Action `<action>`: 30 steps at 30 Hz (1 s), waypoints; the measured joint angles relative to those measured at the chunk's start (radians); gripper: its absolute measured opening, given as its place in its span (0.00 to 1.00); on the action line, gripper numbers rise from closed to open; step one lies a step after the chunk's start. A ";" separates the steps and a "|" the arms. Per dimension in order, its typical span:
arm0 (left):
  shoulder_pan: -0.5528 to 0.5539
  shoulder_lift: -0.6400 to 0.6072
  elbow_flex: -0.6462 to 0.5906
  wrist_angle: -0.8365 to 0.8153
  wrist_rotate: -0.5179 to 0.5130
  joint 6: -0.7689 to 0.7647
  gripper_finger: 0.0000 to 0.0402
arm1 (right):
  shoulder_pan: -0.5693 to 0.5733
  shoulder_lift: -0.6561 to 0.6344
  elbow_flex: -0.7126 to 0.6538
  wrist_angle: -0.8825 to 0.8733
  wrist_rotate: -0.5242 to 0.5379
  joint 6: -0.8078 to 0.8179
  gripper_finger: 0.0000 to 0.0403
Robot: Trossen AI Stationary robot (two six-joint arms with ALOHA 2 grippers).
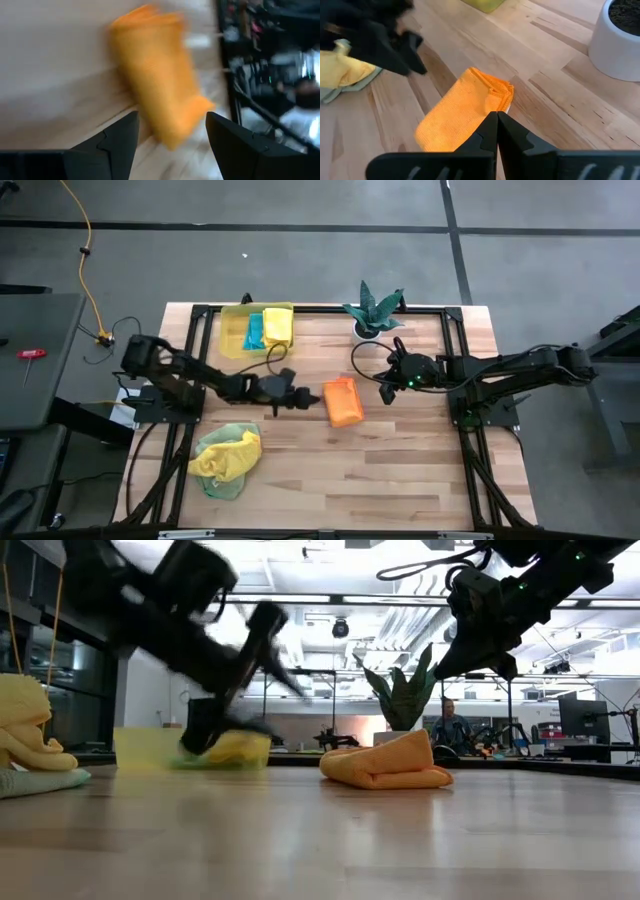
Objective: Fold microfiber towels
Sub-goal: Put the folded orange microfiber cloth into the bin
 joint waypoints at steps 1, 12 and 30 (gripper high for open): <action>-0.007 0.029 -0.010 0.033 -0.003 -0.063 0.55 | 0.000 0.000 0.000 0.000 0.000 0.000 0.00; -0.021 0.232 0.192 -0.049 0.091 -0.070 0.58 | 0.000 0.000 0.000 0.000 0.000 0.016 0.00; 0.060 0.292 0.298 -0.200 0.074 -0.221 0.66 | 0.000 0.000 0.000 0.000 0.000 0.016 0.00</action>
